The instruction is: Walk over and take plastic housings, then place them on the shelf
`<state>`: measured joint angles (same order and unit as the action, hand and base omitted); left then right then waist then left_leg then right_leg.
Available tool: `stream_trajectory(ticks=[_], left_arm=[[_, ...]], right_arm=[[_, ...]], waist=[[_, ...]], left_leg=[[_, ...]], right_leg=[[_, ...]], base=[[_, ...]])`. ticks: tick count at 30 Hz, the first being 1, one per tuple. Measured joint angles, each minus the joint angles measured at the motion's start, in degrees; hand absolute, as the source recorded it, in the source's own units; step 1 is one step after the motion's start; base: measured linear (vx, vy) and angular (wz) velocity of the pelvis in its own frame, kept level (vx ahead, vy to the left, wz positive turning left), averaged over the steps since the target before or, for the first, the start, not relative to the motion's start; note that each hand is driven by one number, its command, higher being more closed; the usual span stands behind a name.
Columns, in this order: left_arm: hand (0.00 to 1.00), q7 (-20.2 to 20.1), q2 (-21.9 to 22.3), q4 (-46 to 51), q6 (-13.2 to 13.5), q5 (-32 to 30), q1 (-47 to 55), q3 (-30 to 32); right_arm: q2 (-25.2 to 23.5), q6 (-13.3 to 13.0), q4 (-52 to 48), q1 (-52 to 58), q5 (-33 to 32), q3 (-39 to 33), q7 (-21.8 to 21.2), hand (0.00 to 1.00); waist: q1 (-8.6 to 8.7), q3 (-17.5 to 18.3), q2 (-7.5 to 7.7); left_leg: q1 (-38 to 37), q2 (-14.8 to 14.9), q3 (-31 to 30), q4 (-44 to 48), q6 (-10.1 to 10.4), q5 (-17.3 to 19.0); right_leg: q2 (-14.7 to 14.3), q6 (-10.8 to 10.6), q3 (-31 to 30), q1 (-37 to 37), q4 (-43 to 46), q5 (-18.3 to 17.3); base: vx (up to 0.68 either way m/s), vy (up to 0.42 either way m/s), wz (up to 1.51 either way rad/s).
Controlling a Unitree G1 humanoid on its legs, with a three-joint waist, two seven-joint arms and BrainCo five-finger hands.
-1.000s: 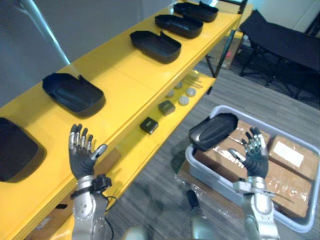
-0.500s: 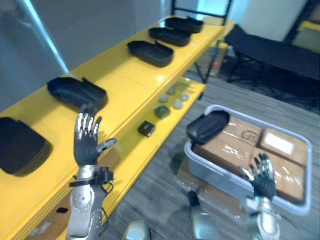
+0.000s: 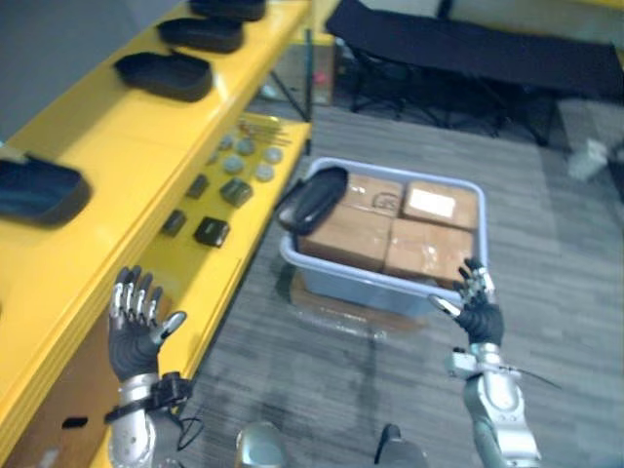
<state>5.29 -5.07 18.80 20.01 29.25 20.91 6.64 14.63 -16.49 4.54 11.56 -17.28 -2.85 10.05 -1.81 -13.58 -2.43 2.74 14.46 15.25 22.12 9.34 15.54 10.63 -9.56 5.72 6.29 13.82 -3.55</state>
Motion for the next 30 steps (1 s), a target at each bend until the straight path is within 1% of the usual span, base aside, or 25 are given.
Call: stream_trajectory(ticks=[2, 4, 5, 6, 7, 9, 11, 13, 14, 15, 16, 17, 18, 19, 20, 21, 24, 25, 26, 27, 28, 30], left_arm=[[0.00, 0.0, 0.0, -0.3, 0.0, -0.2, -1.2, -1.5], [0.00, -0.3, -0.5, -2.6, 0.1, -0.9, -2.2, -3.7], [0.00, -0.8, -1.0, -4.6, 0.1, -1.9, -3.2, -5.7], [0.00, -1.7, -1.6, -6.9, 0.0, -4.4, -4.2, -8.3], [0.00, -2.1, -2.0, -8.8, -0.2, -5.7, -5.4, -10.7], [0.00, -2.1, -2.2, -11.3, -1.6, -6.4, -8.1, -15.1], [0.00, -2.0, -2.2, -15.5, -4.1, -10.7, -12.7, -21.1], [0.00, -1.8, -2.2, -21.6, -5.8, -14.7, -16.2, -23.3], [0.00, -1.8, -2.2, -23.8, -6.4, -15.2, -16.9, -23.7], [0.00, -1.6, -2.2, -28.0, -7.8, -16.3, -17.4, -24.6], [0.00, -1.6, -2.2, -30.2, -8.4, -16.3, -17.4, -25.1], [0.00, -1.5, -2.2, -34.0, -9.5, -16.3, -17.4, -25.6], [0.00, -1.2, -2.0, -38.5, -10.6, -16.4, -17.4, -25.8], [0.00, -1.0, -1.9, -40.9, -10.7, -16.8, -17.5, -25.7], [0.00, -0.5, -1.4, -46.3, -10.8, -17.4, -17.7, -25.6], [0.00, 0.0, -1.0, -50.8, -11.3, -18.3, -17.9, -25.3], [0.00, 1.2, -0.6, -54.1, -9.8, -18.7, -20.0, -23.7], [0.00, 1.3, -0.7, -56.2, -8.8, -19.0, -20.3, -22.3], [0.00, 1.4, -0.9, -57.7, -8.3, -19.1, -20.3, -21.6], [0.00, 1.5, -0.9, -58.9, -7.5, -18.0, -20.2, -19.6], [0.00, 2.1, -0.9, -59.4, -6.5, -18.0, -20.2, -18.3], [0.00, 2.3, -1.3, -60.8, -5.6, -17.9, -20.2, -16.6]], right_arm=[[0.0, 0.1, 0.0, -0.8, 0.0, -0.4, 0.0, 0.00], [-0.5, 0.1, 0.0, -2.3, 0.1, 0.5, 0.2, 0.00], [-0.8, 0.1, 0.2, -4.3, 0.1, 1.4, 0.8, 0.00], [-0.8, 0.1, 0.6, -7.0, 0.1, 2.1, 1.6, 0.00], [-0.8, 0.1, 1.4, -9.7, 0.2, 2.2, 2.1, 0.00], [-0.3, 0.1, 4.4, -15.5, 0.2, 2.2, 3.5, 0.00], [0.9, 1.6, 11.3, -26.1, 0.0, 2.4, 5.5, 0.00], [1.6, 2.6, 16.4, -35.1, 0.0, 3.4, 6.7, 0.00], [1.7, 3.0, 17.6, -37.4, -0.1, 3.4, 7.2, 0.00], [2.2, 3.6, 20.8, -41.4, -1.0, 3.2, 7.8, 0.00], [2.6, 4.0, 22.4, -43.1, -1.8, 3.1, 8.1, 0.00], [3.7, 4.6, 25.6, -46.7, -2.3, 2.8, 9.0, 0.00], [4.5, 5.3, 28.4, -50.5, -2.7, 2.2, 9.5, 0.00], [5.0, 5.5, 29.7, -52.4, -2.8, 2.0, 10.0, 0.00], [6.2, 5.7, 33.6, -56.6, -2.8, 2.1, 10.9, 0.00], [7.6, 6.0, 37.1, -60.3, -2.8, 2.1, 11.6, 0.00], [10.5, 7.0, 42.6, -67.0, -2.5, 3.1, 13.6, 0.00], [11.1, 7.8, 44.4, -69.5, -2.3, 4.2, 14.4, 0.00], [11.5, 8.1, 45.3, -70.4, -2.3, 4.9, 14.9, 0.00], [12.7, 8.5, 46.5, -71.8, -2.3, 5.4, 15.5, 0.00], [13.9, 9.1, 47.8, -72.8, -2.4, 5.8, 16.2, 0.00], [15.3, 10.4, 49.1, -73.7, -2.4, 6.9, 16.5, 0.00]], waist=[[0.29, -0.4, 0.48], [0.40, -2.0, 1.36], [0.33, -3.0, 1.96], [0.20, -3.7, 2.22], [0.12, -4.2, 2.19], [0.14, -5.5, 1.58], [0.28, -7.7, 0.10], [-0.15, -10.1, -0.61], [-0.33, -10.7, -0.69], [-0.38, -10.9, -0.80], [-0.65, -11.0, -0.73], [-1.35, -11.9, -0.80], [-2.28, -13.0, -1.25], [-2.46, -13.2, -1.56], [-2.84, -13.8, -2.33], [-4.12, -14.2, -3.02], [-6.48, -15.2, -5.37], [-7.11, -15.6, -6.18], [-7.30, -15.7, -6.42], [-7.82, -15.7, -6.66], [-8.74, -15.7, -6.74], [-9.36, -15.9, -7.16]], left_leg=[[0.4, -0.6, 1.1, -0.7, -0.3, -0.6], [0.6, -1.2, 1.1, -1.3, -0.5, -1.1], [1.0, -1.5, 1.0, -1.6, -0.4, -1.3], [2.1, -1.8, 0.8, -1.4, -0.5, -1.8], [3.0, -2.1, 0.6, -1.3, -0.8, -2.3], [3.9, -3.0, -1.0, -1.2, -1.1, -2.6], [5.1, -4.1, -2.9, -0.6, -1.5, -2.8], [5.7, -4.5, -4.1, 0.3, -1.5, -2.8], [6.0, -4.7, -4.4, 0.5, -1.5, -2.8], [7.5, -5.3, -5.9, 0.6, -1.9, -3.1], [8.0, -5.6, -6.5, 0.5, -2.1, -3.3], [8.5, -6.2, -7.4, 0.6, -2.3, -3.6], [9.1, -6.6, -8.1, 1.3, -2.4, -3.6], [9.7, -6.8, -8.8, 1.8, -2.4, -3.6], [10.9, -7.5, -10.1, 2.5, -2.5, -3.6], [11.7, -8.2, -10.7, 2.7, -2.9, -3.9], [13.4, -9.6, -12.4, 3.5, -3.6, -4.5], [13.9, -10.1, -12.9, 3.9, -3.8, -4.6], [14.2, -10.3, -13.1, 4.1, -3.9, -4.7], [15.2, -11.0, -13.8, 4.3, -4.1, -5.0], [16.0, -11.6, -14.1, 4.2, -4.3, -5.5], [16.8, -12.0, -14.9, 4.5, -4.3, -5.8]], right_leg=[[0.2, 0.0, -1.3, 1.8, -0.2, 0.8], [0.4, 0.0, -1.5, 2.1, -1.6, 1.9], [0.5, 0.1, -1.6, 2.5, -2.7, 2.6], [0.7, 0.1, -1.6, 3.2, -3.6, 3.6], [1.0, 0.0, -1.6, 3.8, -4.1, 4.1], [1.5, -0.3, -1.4, 3.7, -4.3, 5.1], [2.4, -0.6, -1.0, 3.8, -3.9, 5.5], [2.8, -0.8, -0.8, 3.9, -3.5, 5.7], [2.9, -0.8, -0.6, 3.9, -3.4, 5.7], [3.5, -0.8, 0.6, 4.3, -3.3, 5.8], [3.8, -0.9, 1.1, 4.6, -3.1, 5.8], [4.4, -0.9, 2.0, 4.6, -2.7, 5.8], [4.9, -0.9, 2.4, 4.6, -2.0, 5.8], [5.2, -0.9, 2.9, 4.7, -1.8, 5.8], [5.9, -0.9, 4.4, 4.8, -1.3, 5.8], [6.6, -0.9, 5.2, 5.2, -0.8, 5.8], [8.2, -1.0, 7.1, 5.8, 0.9, 5.7], [8.7, -1.3, 7.4, 6.0, 1.6, 5.5], [9.1, -1.6, 7.8, 6.2, 2.1, 5.3], [10.1, -2.0, 8.6, 6.9, 3.0, 4.7], [10.7, -2.0, 8.6, 7.9, 3.8, 4.6], [11.3, -2.0, 9.7, 7.9, 4.2, 4.5]], base=[[-0.10, -0.005, -0.30], [-0.12, 0.016, -0.13], [-0.12, 0.026, -0.08], [-0.10, 0.027, -0.05], [-0.05, 0.027, 0.04], [-0.01, 0.033, 0.13], [-0.04, 0.058, 0.24], [-0.08, 0.046, 0.14], [-0.08, 0.023, 0.27], [-0.06, 0.014, 0.35], [-0.06, 0.017, 0.50], [-0.06, 0.023, 0.39], [-0.06, 0.026, 0.38], [-0.08, 0.037, 0.43], [-0.09, 0.043, 0.45], [-0.10, 0.051, 0.53], [-0.09, 0.034, 0.34], [-0.09, 0.031, 0.27], [-0.08, 0.028, 0.34], [-0.08, 0.021, 0.32], [-0.07, 0.018, 0.32], [-0.06, 0.025, 0.24]])
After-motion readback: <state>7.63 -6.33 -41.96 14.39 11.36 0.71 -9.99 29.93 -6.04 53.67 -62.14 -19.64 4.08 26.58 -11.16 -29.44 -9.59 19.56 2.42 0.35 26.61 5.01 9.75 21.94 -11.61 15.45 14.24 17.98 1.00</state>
